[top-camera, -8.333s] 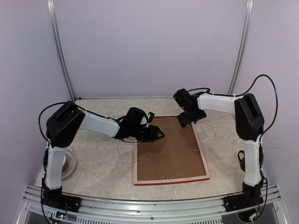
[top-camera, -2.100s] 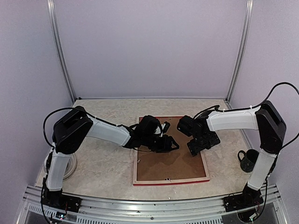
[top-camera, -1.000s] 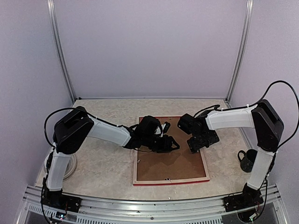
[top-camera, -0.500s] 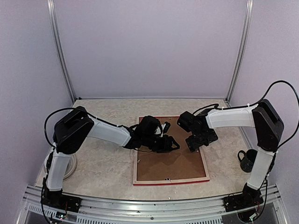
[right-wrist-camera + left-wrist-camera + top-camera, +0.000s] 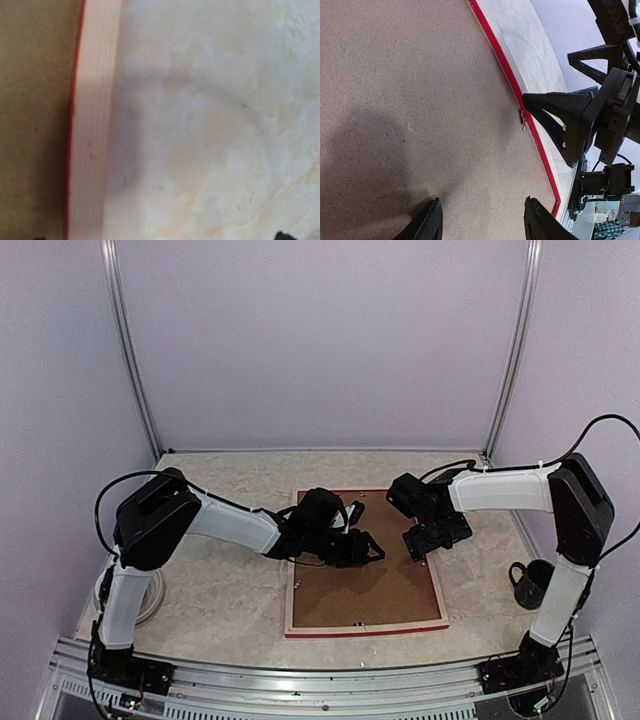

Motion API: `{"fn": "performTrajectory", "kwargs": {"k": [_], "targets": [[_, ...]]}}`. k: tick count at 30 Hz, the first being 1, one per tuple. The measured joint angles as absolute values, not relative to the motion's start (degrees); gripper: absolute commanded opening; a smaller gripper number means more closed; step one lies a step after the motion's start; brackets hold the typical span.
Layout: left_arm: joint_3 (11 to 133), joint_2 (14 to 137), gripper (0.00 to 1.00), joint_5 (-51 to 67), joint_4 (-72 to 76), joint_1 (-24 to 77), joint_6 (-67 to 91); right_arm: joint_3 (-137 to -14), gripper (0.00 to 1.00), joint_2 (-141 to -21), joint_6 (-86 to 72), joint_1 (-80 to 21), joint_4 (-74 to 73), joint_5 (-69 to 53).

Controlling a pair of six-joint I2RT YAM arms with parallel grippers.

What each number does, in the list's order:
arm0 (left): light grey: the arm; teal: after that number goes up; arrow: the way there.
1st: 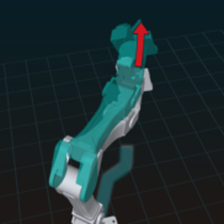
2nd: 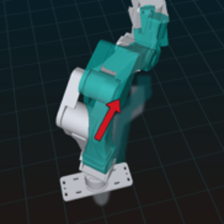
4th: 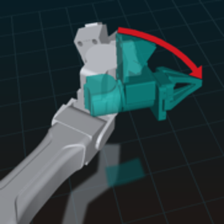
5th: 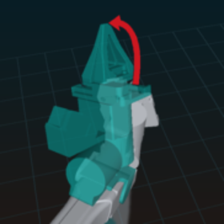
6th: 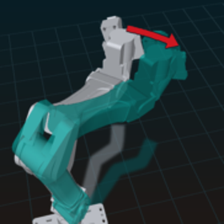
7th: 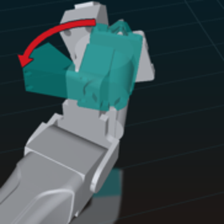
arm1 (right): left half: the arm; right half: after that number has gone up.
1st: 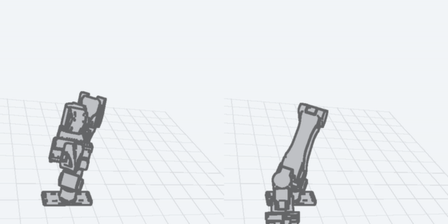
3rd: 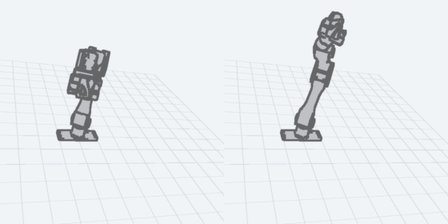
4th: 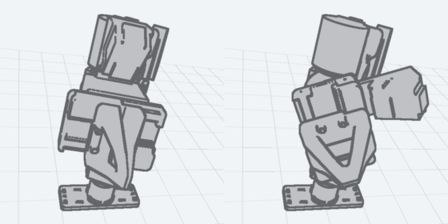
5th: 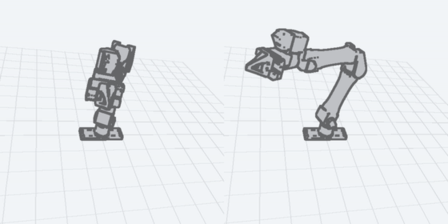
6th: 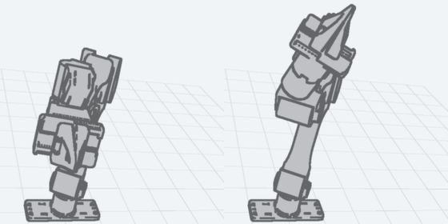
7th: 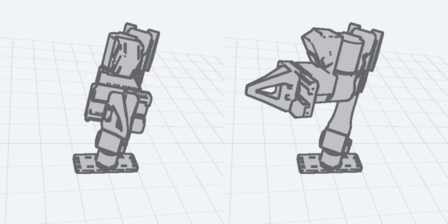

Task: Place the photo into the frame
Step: Press the fastener onto the backboard.

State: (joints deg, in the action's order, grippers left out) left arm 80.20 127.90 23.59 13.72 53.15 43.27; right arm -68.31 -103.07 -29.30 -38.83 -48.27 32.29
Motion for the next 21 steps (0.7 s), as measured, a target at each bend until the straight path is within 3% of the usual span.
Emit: {"fn": "performTrajectory", "kwargs": {"k": [21], "targets": [[80.20,127.92,0.55,23.59,13.72,53.15,43.35,-65.73,0.99,-103.07,-28.99,-38.76,-47.79,32.12]]}}
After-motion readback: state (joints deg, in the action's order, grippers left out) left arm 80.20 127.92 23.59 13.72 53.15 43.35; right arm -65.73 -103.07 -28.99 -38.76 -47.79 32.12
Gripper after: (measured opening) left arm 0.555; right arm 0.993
